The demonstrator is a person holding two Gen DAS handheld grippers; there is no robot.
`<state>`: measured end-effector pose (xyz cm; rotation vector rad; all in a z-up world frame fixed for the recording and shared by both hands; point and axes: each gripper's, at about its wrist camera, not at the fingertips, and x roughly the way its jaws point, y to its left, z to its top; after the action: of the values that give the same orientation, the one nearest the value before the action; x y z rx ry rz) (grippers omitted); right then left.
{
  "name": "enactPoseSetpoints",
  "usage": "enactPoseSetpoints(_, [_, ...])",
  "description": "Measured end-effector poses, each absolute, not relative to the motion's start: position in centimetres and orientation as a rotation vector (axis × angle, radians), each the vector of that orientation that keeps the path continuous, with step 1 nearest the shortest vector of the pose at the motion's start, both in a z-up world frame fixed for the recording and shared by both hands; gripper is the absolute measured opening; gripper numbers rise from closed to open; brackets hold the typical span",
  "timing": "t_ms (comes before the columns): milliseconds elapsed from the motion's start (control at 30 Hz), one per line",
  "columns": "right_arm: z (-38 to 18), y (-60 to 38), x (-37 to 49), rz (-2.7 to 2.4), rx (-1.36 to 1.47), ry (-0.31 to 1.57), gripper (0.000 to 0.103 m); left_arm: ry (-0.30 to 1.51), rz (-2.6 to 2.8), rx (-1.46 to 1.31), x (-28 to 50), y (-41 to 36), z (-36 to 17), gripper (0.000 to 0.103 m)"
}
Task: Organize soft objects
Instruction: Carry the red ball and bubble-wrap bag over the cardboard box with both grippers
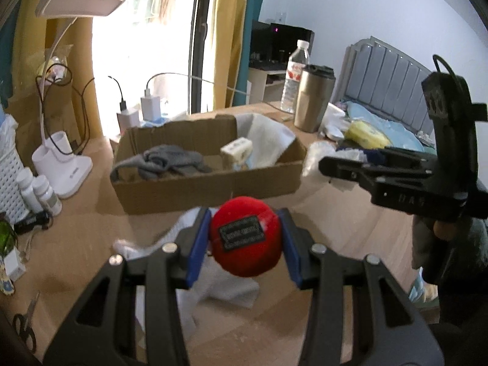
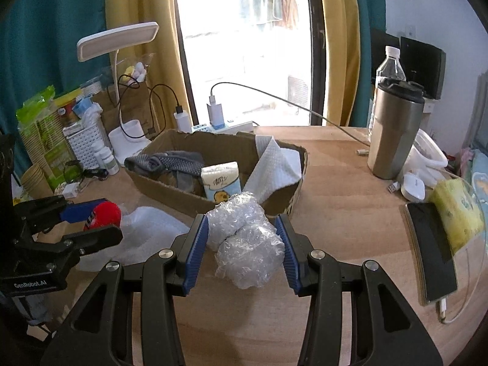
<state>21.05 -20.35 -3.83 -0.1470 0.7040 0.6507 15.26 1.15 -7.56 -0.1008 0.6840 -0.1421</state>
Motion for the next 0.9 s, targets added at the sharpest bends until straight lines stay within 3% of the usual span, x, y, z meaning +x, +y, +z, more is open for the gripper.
enactPoseSetpoints(900, [-4.8,-18.1,26.1,0.671,-0.121,0.722,0.048,0.678,-0.100,-0.121,22.0,3.2,-7.5,0.046])
